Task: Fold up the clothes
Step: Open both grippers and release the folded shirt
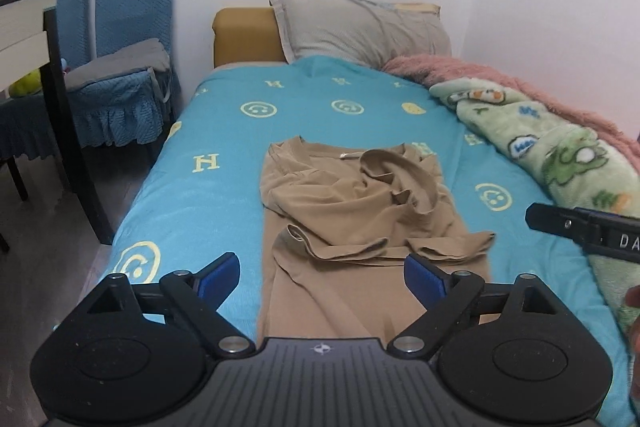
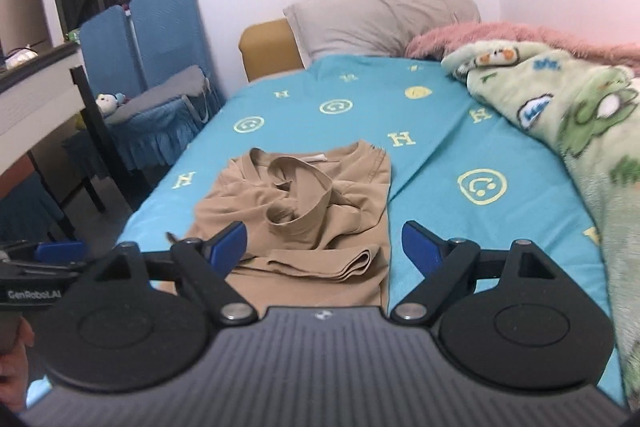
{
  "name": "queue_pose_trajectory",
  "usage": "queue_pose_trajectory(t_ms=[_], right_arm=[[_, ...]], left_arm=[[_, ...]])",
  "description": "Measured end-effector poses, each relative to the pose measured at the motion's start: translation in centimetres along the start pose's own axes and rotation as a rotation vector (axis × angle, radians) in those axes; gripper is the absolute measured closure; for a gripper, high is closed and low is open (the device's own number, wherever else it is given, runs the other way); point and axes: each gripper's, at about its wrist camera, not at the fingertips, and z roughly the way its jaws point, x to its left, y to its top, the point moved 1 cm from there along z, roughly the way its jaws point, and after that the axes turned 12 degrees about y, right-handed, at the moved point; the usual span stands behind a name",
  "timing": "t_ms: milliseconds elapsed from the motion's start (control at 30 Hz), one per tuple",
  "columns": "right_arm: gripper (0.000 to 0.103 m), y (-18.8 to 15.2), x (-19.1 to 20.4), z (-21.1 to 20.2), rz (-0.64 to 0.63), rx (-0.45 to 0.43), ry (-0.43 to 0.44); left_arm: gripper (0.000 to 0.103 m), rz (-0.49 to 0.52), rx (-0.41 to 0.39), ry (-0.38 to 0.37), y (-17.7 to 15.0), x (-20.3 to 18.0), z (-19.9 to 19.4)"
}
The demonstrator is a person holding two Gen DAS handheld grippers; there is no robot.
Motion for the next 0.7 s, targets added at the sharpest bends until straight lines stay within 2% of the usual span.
queue_pose_trajectory(t_ms=[100, 200, 300, 400, 500, 567, 700], right_arm=[[0.017, -0.1, 0.7, -1.9, -0.008, -0.02, 0.007], [0.017, -0.7, 1.1, -3.6, -0.001, -0.031, 0.023], [0.017, -1.7, 1.2, -4.9, 0.039, -0.023, 0.038], [0.017, -2.4, 0.4, -5.2, 0.156, 0.01, 0.061], [0.017, -3.5, -1.5, -4.9, 0.369, 0.045, 0.1], [0.017, -4.7, -2.9, -4.4, 0.527, 0.083, 0.124], [0.016, -7.9, -4.2, -3.2, 0.76, 0.169, 0.161]], left_arm=[[0.006, -0.011, -0.047, 0.023, -0.1, -0.3, -2.4], [0.005, -0.006, -0.071, 0.048, -0.9, -0.7, -4.3], [0.005, -0.008, -0.054, 0.051, -2.4, -1.1, -5.5], [0.005, -0.018, -0.007, 0.026, -3.9, -1.3, -6.1], [0.005, -0.047, 0.082, 0.033, -5.3, -0.8, -6.0], [0.005, -0.149, 0.173, 0.005, -6.5, 0.8, -5.4], [0.005, -0.406, 0.373, -0.064, -8.2, 4.6, -2.7]])
